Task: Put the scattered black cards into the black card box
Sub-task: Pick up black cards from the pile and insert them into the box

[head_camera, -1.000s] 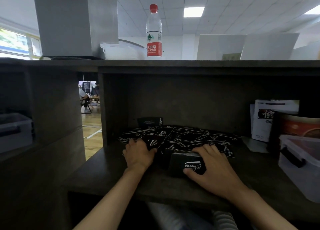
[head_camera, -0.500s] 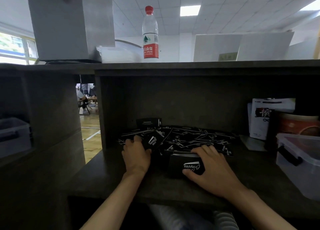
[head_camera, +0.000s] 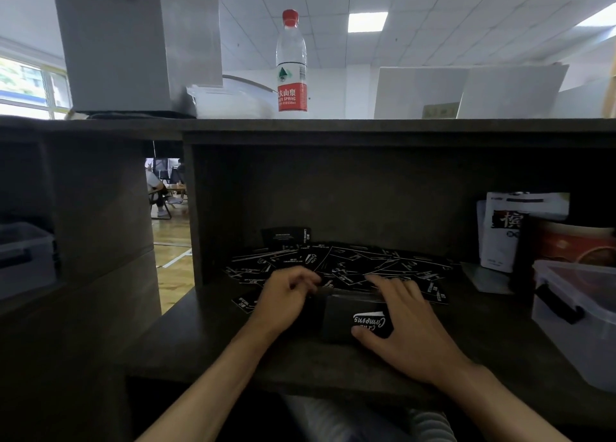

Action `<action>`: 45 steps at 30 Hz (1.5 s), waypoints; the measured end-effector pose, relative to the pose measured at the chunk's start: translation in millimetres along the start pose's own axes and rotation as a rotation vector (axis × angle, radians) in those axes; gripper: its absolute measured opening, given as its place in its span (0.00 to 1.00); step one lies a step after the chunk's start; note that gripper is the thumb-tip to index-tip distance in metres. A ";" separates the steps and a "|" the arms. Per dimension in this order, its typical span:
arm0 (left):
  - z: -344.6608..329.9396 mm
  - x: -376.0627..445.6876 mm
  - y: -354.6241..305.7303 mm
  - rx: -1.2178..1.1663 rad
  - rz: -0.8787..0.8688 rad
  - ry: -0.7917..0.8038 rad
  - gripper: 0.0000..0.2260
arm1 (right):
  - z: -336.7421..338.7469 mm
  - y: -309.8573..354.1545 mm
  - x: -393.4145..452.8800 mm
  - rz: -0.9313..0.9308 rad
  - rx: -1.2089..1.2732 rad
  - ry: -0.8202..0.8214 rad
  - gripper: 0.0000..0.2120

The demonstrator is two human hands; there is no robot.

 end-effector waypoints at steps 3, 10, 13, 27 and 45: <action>37.5 0.7 21.1 0.417 0.171 -0.347 0.10 | -1.2 0.6 0.4 0.007 -0.057 0.009 0.36; 35.8 2.6 41.0 0.668 0.364 -0.317 0.22 | 0.1 0.4 -1.2 0.020 -0.056 0.017 0.32; 42.0 0.0 43.4 0.594 0.397 -0.345 0.23 | 0.7 0.0 -0.7 0.017 -0.056 0.016 0.31; -21.6 -6.1 -14.7 -0.099 -0.106 0.146 0.14 | 1.9 0.1 -1.9 0.026 0.022 0.007 0.31; 36.2 -12.0 32.9 0.781 0.349 -0.280 0.33 | 6.0 4.1 -0.9 0.034 -0.019 0.020 0.32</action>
Point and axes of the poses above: each hand's wrist, its own x-axis towards the middle knuckle, its own z-axis out of the back of the hand, y = z × x, the point moved 8 cm from there along x, towards the middle knuckle, and after that the axes turned 11 degrees about -x, right-handed, at the moved point
